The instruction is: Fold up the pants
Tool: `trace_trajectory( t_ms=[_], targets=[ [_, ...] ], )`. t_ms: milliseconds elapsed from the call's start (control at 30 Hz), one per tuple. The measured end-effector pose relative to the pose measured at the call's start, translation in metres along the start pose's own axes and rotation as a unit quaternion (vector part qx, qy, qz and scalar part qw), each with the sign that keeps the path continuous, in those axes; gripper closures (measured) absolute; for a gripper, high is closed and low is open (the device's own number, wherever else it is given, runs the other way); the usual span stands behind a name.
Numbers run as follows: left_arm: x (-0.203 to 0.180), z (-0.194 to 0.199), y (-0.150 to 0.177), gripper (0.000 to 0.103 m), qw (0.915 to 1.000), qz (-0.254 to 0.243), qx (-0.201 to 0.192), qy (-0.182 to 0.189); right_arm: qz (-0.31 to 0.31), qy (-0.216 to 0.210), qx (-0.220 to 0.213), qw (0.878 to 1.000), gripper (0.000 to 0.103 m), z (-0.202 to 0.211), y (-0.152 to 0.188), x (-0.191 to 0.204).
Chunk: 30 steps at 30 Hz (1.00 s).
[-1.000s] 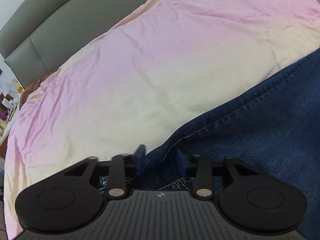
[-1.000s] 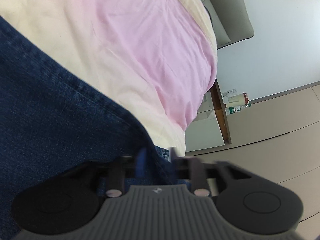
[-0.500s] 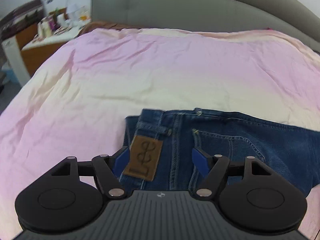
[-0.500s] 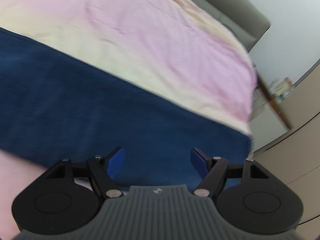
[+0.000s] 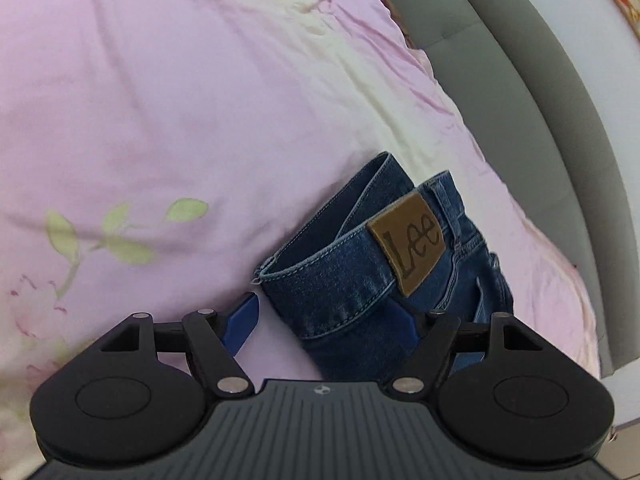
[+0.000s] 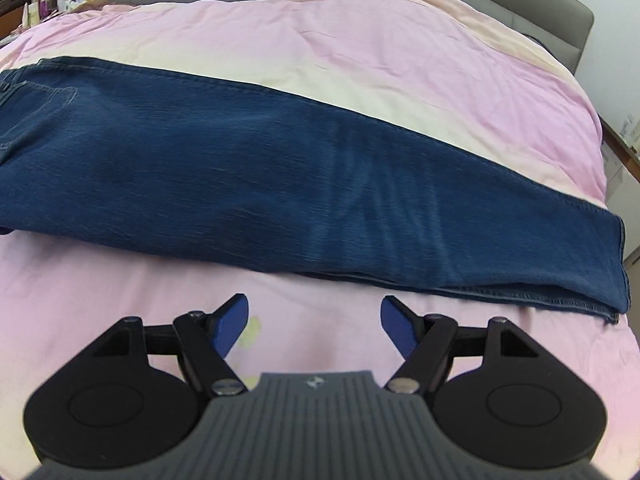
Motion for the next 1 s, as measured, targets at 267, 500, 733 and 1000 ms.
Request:
trace_trajectory(
  t_ms=[267,500,733,1000],
  targets=[
    [-0.038,0.038,-0.025,0.095,0.9958,-0.065,-0.062,-0.016,0.043,0.014,0.011,0.999,0.033,-0.006,-0.015,0.024],
    [-0.063,0.100,-0.073,0.098,0.9740,-0.178,-0.127,-0.059,0.079,0.010,0.001,0.997,0.033,0.003,-0.031,0.034],
    [-0.005,0.026,-0.056,0.078,0.9705,-0.212,-0.072,-0.089,0.080,-0.006,0.002,0.997,0.033,-0.007,-0.040,0.048],
    [-0.003,0.068,-0.081,0.044,0.9548,-0.272,-0.082,-0.086,0.089,0.008,0.016,0.996,0.033,-0.001,-0.044,0.035]
  ],
)
Point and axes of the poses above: each gripper's, at about its wrist camera, not at the fingertips, and z roughly against the way its jaws point, x to its left, y to its underside, the point moved 3 cm from there along -z, roughly the way its jaws point, and after that the axes turned 12 degrees about -y, right-handed, at the moved point
